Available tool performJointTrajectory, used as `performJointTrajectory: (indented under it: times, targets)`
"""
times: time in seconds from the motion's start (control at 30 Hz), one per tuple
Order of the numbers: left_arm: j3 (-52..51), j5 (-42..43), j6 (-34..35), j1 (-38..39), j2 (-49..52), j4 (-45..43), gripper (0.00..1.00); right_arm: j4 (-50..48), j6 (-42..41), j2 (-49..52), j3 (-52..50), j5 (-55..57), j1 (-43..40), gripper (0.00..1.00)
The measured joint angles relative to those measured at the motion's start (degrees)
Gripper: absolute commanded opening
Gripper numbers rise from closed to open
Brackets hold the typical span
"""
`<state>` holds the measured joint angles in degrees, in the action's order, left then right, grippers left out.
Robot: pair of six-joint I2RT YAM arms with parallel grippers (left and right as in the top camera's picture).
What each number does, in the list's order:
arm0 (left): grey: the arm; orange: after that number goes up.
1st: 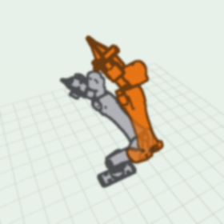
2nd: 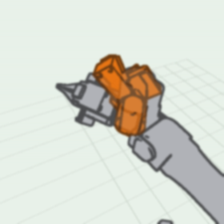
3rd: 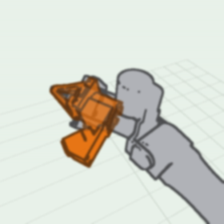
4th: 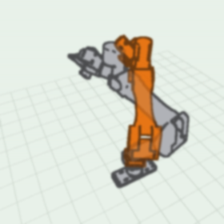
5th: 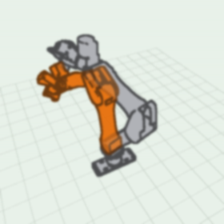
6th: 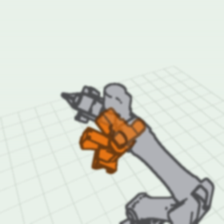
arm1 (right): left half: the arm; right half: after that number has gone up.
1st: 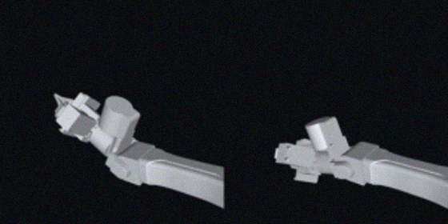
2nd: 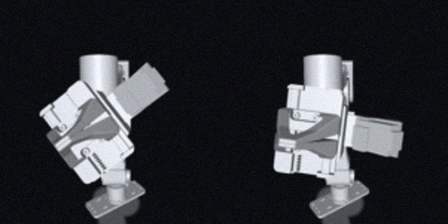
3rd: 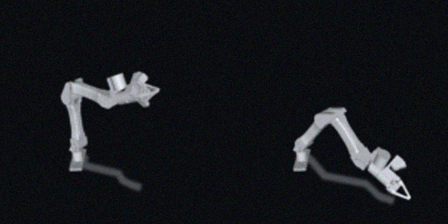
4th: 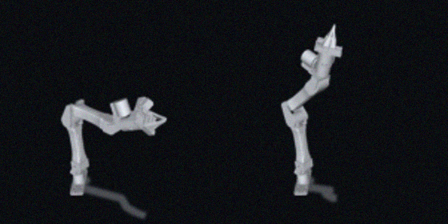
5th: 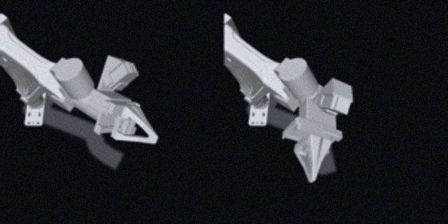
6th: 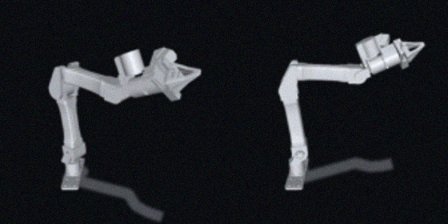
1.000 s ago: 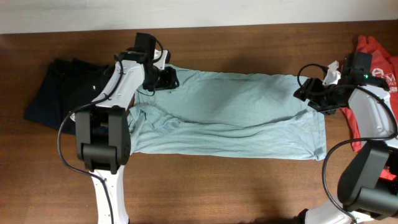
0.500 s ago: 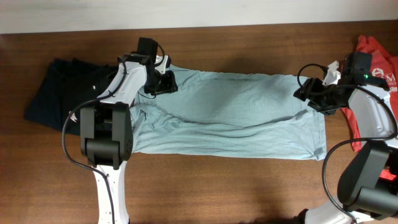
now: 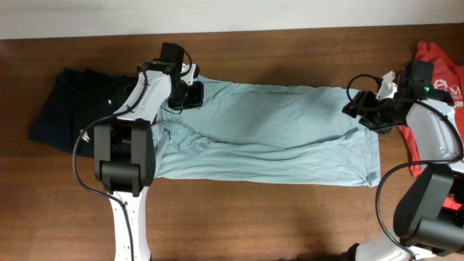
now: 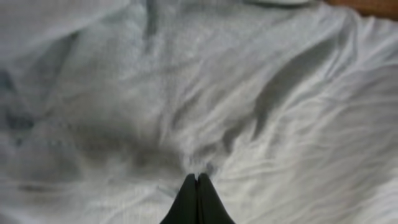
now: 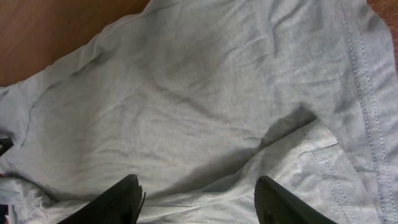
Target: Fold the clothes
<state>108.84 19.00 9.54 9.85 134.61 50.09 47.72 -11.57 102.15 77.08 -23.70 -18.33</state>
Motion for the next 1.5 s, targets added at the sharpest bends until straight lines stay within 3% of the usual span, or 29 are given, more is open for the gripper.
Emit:
performJointTrajectory:
  times: [0.03,0.07,0.13,0.37,1.5]
  targets:
    - [1.1,-0.2,0.0,0.0,0.1,1.2,0.1,0.0,0.0,0.0,0.0,0.0,0.0,0.64]
    - [2.7,-0.5,-0.2,0.0,0.1,3.3,0.25,0.1,0.0,0.0,0.0,0.0,0.0,0.64]
    - [5.8,-1.5,0.0,0.0,0.1,6.3,0.34,0.2,0.0,0.0,0.0,0.0,0.0,0.64]
    - [7.7,-5.9,1.8,0.0,0.0,11.6,0.36,0.3,0.0,0.0,0.0,0.0,0.0,0.63]
    - [9.9,-9.4,3.6,-0.2,5.7,5.2,0.34,1.5,0.1,0.0,0.0,0.2,0.0,0.64]
